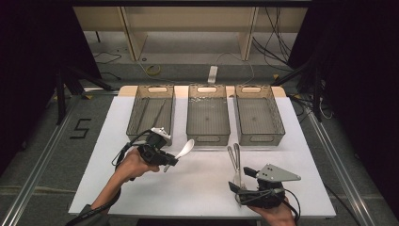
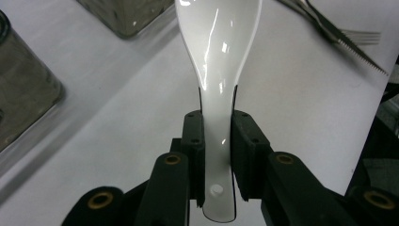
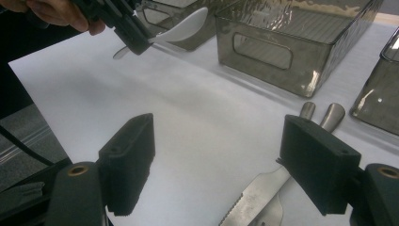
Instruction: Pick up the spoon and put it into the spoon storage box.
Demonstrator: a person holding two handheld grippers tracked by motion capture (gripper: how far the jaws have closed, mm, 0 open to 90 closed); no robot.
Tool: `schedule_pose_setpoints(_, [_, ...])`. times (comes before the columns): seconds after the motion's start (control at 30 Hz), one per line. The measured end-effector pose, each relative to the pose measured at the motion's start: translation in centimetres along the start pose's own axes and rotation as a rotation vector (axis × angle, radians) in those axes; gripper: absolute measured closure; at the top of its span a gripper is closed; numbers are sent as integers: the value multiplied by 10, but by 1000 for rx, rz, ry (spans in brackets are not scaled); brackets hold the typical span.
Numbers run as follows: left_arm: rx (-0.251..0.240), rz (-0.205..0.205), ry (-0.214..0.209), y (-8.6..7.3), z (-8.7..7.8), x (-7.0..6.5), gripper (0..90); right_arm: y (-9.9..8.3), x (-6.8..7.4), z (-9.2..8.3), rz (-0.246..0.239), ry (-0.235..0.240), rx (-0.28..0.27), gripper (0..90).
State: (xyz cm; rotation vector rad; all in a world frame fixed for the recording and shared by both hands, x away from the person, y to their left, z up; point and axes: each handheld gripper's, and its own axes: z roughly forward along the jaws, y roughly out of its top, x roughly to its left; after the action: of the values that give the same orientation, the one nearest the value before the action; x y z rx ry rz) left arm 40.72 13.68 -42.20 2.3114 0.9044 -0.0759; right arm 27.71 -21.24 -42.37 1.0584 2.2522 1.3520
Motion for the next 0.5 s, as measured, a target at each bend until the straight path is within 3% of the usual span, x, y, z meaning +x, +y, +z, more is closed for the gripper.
schedule_pose_setpoints(0.5, [-63, -32, 18, 8, -4, 1, 758, 0, -2, 0, 9, -4, -3, 277])
